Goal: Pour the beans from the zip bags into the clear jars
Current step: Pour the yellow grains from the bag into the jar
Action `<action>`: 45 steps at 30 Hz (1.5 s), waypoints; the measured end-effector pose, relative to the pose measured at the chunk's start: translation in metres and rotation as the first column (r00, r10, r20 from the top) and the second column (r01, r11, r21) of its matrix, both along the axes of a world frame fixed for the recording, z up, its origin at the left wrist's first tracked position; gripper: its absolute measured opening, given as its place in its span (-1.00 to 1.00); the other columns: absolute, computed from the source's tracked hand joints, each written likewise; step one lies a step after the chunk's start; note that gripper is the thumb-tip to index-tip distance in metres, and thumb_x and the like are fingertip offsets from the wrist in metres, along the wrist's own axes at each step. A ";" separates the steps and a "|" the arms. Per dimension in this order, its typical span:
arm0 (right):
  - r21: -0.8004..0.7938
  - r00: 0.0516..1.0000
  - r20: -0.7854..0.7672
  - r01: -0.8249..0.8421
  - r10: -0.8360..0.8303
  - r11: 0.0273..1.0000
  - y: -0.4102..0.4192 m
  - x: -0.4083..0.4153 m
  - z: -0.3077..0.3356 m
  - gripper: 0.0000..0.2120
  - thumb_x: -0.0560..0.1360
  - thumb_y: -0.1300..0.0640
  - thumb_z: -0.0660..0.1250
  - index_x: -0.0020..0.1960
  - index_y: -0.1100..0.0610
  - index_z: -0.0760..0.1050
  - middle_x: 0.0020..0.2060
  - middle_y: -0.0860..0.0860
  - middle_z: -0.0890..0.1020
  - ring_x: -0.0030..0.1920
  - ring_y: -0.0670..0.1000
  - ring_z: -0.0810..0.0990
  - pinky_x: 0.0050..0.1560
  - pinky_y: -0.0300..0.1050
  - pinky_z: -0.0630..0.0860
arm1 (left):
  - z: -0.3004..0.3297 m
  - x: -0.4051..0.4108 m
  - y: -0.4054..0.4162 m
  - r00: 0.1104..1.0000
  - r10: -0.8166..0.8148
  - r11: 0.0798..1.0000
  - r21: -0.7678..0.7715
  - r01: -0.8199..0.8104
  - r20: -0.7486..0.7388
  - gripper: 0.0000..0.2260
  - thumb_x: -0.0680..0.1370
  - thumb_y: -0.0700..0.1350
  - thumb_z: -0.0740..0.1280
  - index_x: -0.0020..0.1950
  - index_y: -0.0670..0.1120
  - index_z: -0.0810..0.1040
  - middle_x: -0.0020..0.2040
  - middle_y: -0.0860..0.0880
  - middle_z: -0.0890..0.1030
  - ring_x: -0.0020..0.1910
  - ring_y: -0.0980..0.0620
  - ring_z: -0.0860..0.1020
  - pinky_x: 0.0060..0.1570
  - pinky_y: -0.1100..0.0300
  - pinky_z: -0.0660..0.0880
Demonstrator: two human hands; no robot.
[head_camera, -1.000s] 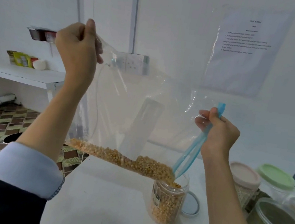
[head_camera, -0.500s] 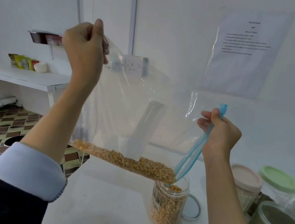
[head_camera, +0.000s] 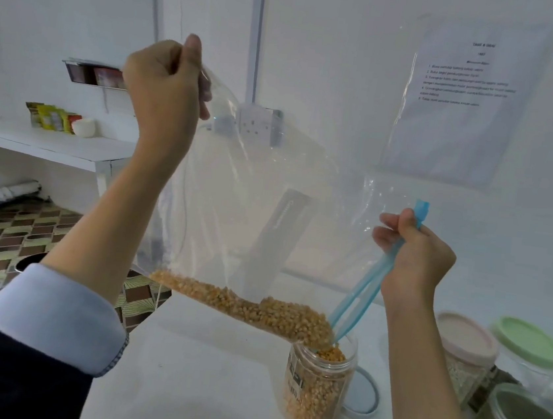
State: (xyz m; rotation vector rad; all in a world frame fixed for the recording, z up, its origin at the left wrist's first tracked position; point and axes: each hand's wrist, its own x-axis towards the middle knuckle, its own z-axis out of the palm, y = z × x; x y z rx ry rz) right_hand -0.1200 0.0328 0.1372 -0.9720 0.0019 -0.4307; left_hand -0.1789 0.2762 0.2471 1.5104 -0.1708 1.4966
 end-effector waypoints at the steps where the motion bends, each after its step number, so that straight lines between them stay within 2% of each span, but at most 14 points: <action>1: -0.003 1.000 0.000 -0.006 0.006 1.000 0.001 0.000 0.000 -0.76 0.54 0.23 0.33 -0.30 0.22 0.56 -0.46 -0.01 0.63 -0.50 -0.06 0.53 -0.32 -0.23 0.57 | 0.000 -0.001 0.002 1.000 -0.004 1.000 0.013 0.004 -0.010 -0.61 0.60 -0.12 0.20 -0.45 -0.12 0.37 -0.59 0.08 0.46 -0.63 0.10 0.38 -0.54 0.25 0.30; 6: 0.016 1.000 -0.025 -0.018 0.019 1.000 0.001 0.001 -0.005 -0.78 0.54 0.23 0.34 -0.27 0.23 0.56 -0.42 0.02 0.64 -0.48 -0.04 0.54 -0.31 -0.22 0.57 | -0.008 -0.010 0.017 0.973 -0.068 0.994 0.074 0.086 -0.221 -0.65 0.65 -0.09 0.13 -0.30 -0.09 0.50 -0.41 0.07 0.61 -0.43 0.09 0.58 -0.37 0.26 0.43; 10: 0.006 0.999 -0.038 -0.031 0.031 1.000 0.000 0.003 -0.009 -0.78 0.55 0.22 0.34 -0.27 0.21 0.56 -0.45 -0.01 0.64 -0.47 -0.05 0.55 -0.28 -0.20 0.59 | -0.020 -0.018 0.026 0.897 -0.159 0.970 0.106 0.221 -0.412 -0.89 0.57 -0.17 0.23 -0.12 0.02 0.46 -0.10 0.05 0.61 -0.15 0.01 0.64 -0.10 0.08 0.48; 11: 0.004 0.998 -0.042 -0.037 0.037 0.999 -0.001 0.004 -0.010 -0.79 0.55 0.21 0.34 -0.26 0.21 0.56 -0.45 -0.01 0.64 -0.47 -0.05 0.56 -0.27 -0.20 0.60 | -0.023 -0.020 0.029 0.862 -0.174 0.954 0.135 0.267 -0.476 -0.87 0.53 -0.19 0.27 -0.04 0.05 0.44 -0.04 0.01 0.58 -0.10 -0.03 0.64 -0.06 0.01 0.50; 13: 0.008 0.997 -0.050 -0.050 0.051 0.999 -0.001 0.005 -0.009 -0.80 0.54 0.21 0.34 -0.25 0.20 0.55 -0.45 -0.02 0.64 -0.47 -0.06 0.57 -0.25 -0.19 0.60 | -0.026 -0.025 0.035 0.786 -0.132 0.917 0.227 0.329 -0.603 -0.62 0.49 -0.34 0.30 0.11 0.10 0.35 0.01 -0.04 0.52 -0.04 -0.08 0.61 0.00 -0.04 0.51; 16: 0.021 0.996 -0.062 -0.056 0.058 0.998 -0.002 0.006 -0.011 -0.79 0.54 0.22 0.34 -0.27 0.21 0.54 -0.47 -0.01 0.64 -0.48 -0.06 0.56 -0.26 -0.19 0.60 | -0.027 -0.029 0.042 0.719 -0.109 0.873 0.279 0.399 -0.687 -0.43 0.45 -0.52 0.23 0.22 0.06 0.24 -0.04 -0.04 0.48 -0.13 0.04 0.56 -0.07 0.04 0.49; 20: 0.008 0.995 -0.066 -0.069 0.069 0.998 -0.003 0.007 -0.012 -0.80 0.54 0.23 0.34 -0.25 0.22 0.55 -0.45 0.00 0.65 -0.45 -0.03 0.58 -0.25 -0.18 0.61 | -0.028 -0.033 0.053 0.695 -0.246 0.873 0.158 0.462 -0.675 -0.50 0.44 -0.47 0.31 0.18 0.06 0.40 -0.10 -0.04 0.53 -0.17 0.06 0.56 -0.14 0.14 0.51; 24: -0.006 0.994 -0.076 -0.075 0.074 0.997 -0.003 0.008 -0.012 -0.82 0.54 0.23 0.35 -0.24 0.22 0.55 -0.44 0.00 0.65 -0.42 -0.01 0.58 -0.21 -0.15 0.61 | -0.023 -0.040 0.070 0.638 -0.333 0.838 0.093 0.538 -0.694 -0.52 0.45 -0.51 0.24 0.19 -0.02 0.50 -0.08 -0.07 0.52 -0.12 0.06 0.57 -0.08 0.20 0.60; 30: -0.037 0.993 -0.069 -0.099 0.096 0.994 0.002 0.006 -0.009 -0.82 0.53 0.21 0.36 -0.25 0.20 0.56 -0.44 0.00 0.66 -0.42 -0.02 0.60 -0.20 -0.14 0.62 | -0.029 -0.036 0.061 0.795 -0.245 0.956 -0.003 0.292 -0.555 -0.69 0.36 -0.51 0.37 -0.07 -0.15 0.61 -0.33 -0.03 0.62 -0.33 0.08 0.64 -0.20 0.27 0.61; 35: -0.043 0.993 -0.077 -0.094 0.091 0.995 0.002 0.009 -0.010 -0.82 0.53 0.23 0.35 -0.25 0.21 0.56 -0.43 0.00 0.66 -0.44 -0.02 0.59 -0.22 -0.15 0.60 | -0.031 -0.035 0.066 0.746 -0.277 0.941 -0.013 0.339 -0.606 -0.81 0.45 -0.25 0.39 -0.18 0.06 0.67 -0.07 -0.03 0.61 -0.17 0.10 0.58 -0.14 0.25 0.59; 37: -0.050 0.993 -0.084 -0.092 0.088 0.995 0.003 0.009 -0.010 -0.82 0.54 0.22 0.35 -0.24 0.20 0.56 -0.42 0.00 0.66 -0.43 -0.02 0.59 -0.20 -0.14 0.60 | -0.029 -0.035 0.064 0.748 -0.301 0.941 -0.056 0.335 -0.592 -0.84 0.49 -0.12 0.35 -0.26 0.04 0.67 -0.09 0.05 0.65 -0.13 0.15 0.57 -0.10 0.20 0.56; 39: -0.045 0.992 -0.087 -0.090 0.086 0.995 0.004 0.008 -0.010 -0.81 0.54 0.22 0.35 -0.25 0.20 0.56 -0.43 0.00 0.66 -0.43 -0.01 0.59 -0.19 -0.13 0.60 | -0.028 -0.034 0.062 0.778 -0.233 0.966 -0.047 0.254 -0.584 -0.78 0.56 -0.12 0.30 -0.25 0.01 0.65 -0.15 0.14 0.66 -0.08 0.20 0.53 -0.01 0.17 0.48; 42: -0.046 0.993 -0.088 -0.087 0.083 0.995 0.004 0.007 -0.010 -0.81 0.54 0.22 0.35 -0.26 0.20 0.56 -0.43 0.00 0.66 -0.44 -0.02 0.58 -0.18 -0.13 0.60 | -0.027 -0.033 0.056 0.794 -0.103 0.993 -0.013 0.119 -0.600 -0.82 0.59 -0.11 0.27 -0.18 -0.02 0.61 -0.15 0.15 0.60 -0.12 0.22 0.47 -0.06 0.20 0.38; 45: -0.048 0.992 -0.099 -0.079 0.074 0.996 0.003 0.008 -0.011 -0.82 0.53 0.20 0.36 -0.24 0.19 0.57 -0.42 0.00 0.66 -0.44 -0.03 0.59 -0.16 -0.12 0.60 | -0.026 -0.033 0.054 0.764 -0.147 0.987 -0.042 0.156 -0.628 -0.85 0.58 -0.12 0.29 -0.15 -0.04 0.61 -0.16 0.05 0.60 -0.21 0.13 0.49 -0.08 0.17 0.41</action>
